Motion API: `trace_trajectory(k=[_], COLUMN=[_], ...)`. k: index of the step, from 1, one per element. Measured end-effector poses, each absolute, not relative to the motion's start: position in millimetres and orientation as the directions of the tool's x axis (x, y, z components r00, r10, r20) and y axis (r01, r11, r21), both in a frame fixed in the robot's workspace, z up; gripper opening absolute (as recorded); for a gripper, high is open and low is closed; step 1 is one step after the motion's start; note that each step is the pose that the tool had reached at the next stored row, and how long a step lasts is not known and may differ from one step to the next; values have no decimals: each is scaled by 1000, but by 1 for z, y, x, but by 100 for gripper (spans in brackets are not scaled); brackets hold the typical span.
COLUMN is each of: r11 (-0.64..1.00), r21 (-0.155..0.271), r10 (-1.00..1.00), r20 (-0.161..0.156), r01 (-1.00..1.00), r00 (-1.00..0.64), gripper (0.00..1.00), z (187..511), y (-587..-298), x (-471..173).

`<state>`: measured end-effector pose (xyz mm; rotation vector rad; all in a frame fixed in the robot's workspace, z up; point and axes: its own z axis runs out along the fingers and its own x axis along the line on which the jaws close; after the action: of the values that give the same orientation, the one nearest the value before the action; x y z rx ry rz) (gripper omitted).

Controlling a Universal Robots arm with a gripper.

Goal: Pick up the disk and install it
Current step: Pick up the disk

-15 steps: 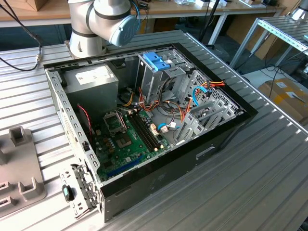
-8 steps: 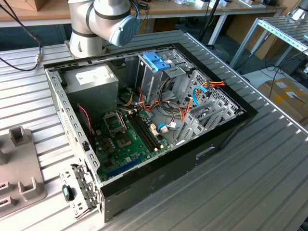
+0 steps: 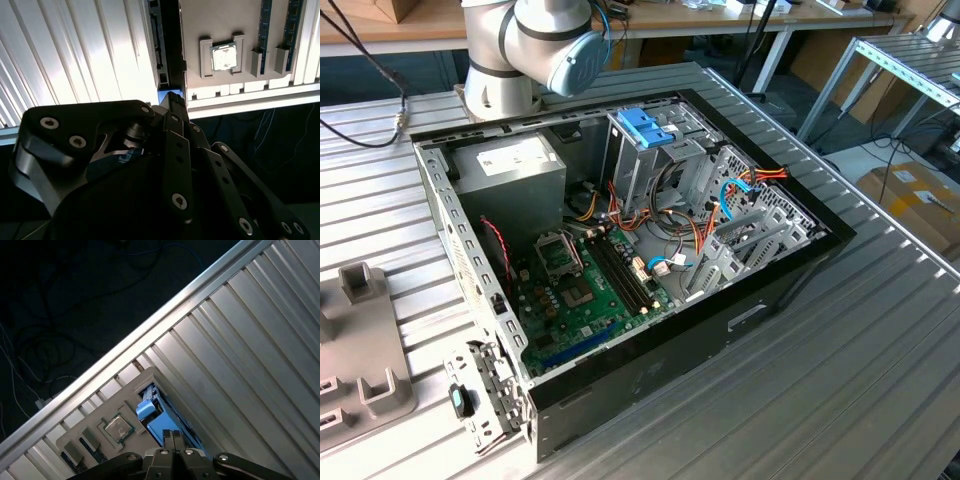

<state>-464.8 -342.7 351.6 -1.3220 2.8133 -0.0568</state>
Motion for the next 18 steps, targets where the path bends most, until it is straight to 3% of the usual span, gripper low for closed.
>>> trace_trajectory(k=[18], r11=[563], r21=[-47], r10=[-827], r20=[-14], r01=[-825], r00=[-563], gripper=[11], z=[352], y=[-343], x=[-465])
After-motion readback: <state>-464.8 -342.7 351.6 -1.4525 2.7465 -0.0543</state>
